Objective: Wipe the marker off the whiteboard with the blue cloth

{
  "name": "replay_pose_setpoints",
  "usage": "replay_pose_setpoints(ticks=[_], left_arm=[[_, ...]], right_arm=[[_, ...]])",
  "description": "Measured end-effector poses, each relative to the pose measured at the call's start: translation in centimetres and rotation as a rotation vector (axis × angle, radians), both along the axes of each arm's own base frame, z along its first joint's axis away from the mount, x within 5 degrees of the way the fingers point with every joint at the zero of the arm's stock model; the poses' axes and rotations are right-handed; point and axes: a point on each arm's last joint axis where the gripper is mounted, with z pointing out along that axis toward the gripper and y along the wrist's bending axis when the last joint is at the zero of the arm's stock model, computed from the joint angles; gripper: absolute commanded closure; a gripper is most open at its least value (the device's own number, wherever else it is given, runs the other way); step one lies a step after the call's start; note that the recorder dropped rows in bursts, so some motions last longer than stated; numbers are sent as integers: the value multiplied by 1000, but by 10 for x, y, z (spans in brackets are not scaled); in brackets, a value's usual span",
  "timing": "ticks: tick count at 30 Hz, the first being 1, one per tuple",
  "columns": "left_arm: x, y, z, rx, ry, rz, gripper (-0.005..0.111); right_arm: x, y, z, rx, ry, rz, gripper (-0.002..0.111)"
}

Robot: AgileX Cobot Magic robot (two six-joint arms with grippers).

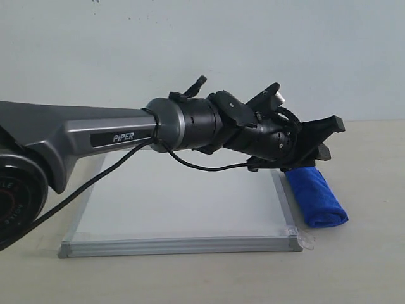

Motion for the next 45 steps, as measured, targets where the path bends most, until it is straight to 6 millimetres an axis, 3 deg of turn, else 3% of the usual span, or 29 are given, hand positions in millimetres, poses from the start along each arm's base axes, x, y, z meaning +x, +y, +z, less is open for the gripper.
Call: replay_pose_setpoints(ticks=[3,10,16,28,36,45], left_arm=[[-3,0,2,7,1,-21,103],[-25,16,13,121,-60,-104,103],[-57,18,28,187,-140,-207,103],[-89,47,8,304,-133,-246,103],[-112,66,34,316,-194,-263,103],[-156,110,52,342,-246,-186,103]], right_arm=[[0,0,0,0,0,0,108],[0,0,0,0,-2,0,108],[0,0,0,0,-4,0,108],[0,0,0,0,-4,0,108],[0,0,0,0,-4,0,108],[0,0,0,0,-4,0,108]])
